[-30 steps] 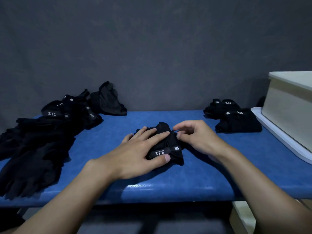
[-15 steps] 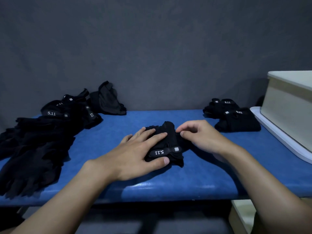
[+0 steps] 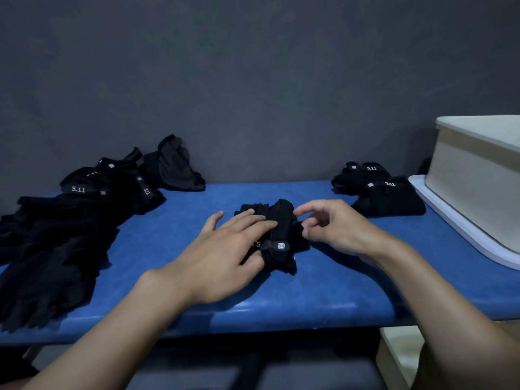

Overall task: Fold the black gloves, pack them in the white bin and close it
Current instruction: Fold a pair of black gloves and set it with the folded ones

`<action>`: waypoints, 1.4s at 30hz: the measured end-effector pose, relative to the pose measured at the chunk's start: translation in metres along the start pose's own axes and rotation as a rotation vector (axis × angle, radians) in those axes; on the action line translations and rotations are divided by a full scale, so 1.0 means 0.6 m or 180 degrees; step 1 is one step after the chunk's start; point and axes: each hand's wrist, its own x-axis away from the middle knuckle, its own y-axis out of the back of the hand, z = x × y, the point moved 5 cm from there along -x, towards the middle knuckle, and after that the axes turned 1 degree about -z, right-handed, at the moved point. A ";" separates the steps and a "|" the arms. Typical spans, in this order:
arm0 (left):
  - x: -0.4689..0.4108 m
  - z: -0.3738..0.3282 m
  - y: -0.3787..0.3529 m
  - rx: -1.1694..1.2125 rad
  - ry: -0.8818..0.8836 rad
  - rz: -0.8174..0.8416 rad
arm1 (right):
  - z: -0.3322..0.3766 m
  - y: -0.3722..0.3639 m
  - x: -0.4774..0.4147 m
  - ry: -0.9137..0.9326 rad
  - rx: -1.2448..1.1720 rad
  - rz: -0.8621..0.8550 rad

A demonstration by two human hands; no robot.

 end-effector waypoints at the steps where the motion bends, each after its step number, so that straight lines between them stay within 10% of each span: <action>1: 0.001 -0.002 0.003 0.0036 -0.0004 -0.0060 | -0.002 0.001 0.002 -0.0002 0.0062 0.0048; 11: -0.001 -0.024 0.004 -0.0033 -0.0253 -0.0767 | 0.000 -0.001 0.002 0.0041 -0.0281 -0.0166; 25: -0.002 -0.015 0.036 0.2093 0.0209 -0.2061 | 0.013 0.013 -0.003 0.0099 -0.0622 -0.0560; 42: 0.004 -0.018 0.040 0.1682 0.0219 -0.2442 | 0.037 0.008 0.012 0.0423 -0.0951 -0.0436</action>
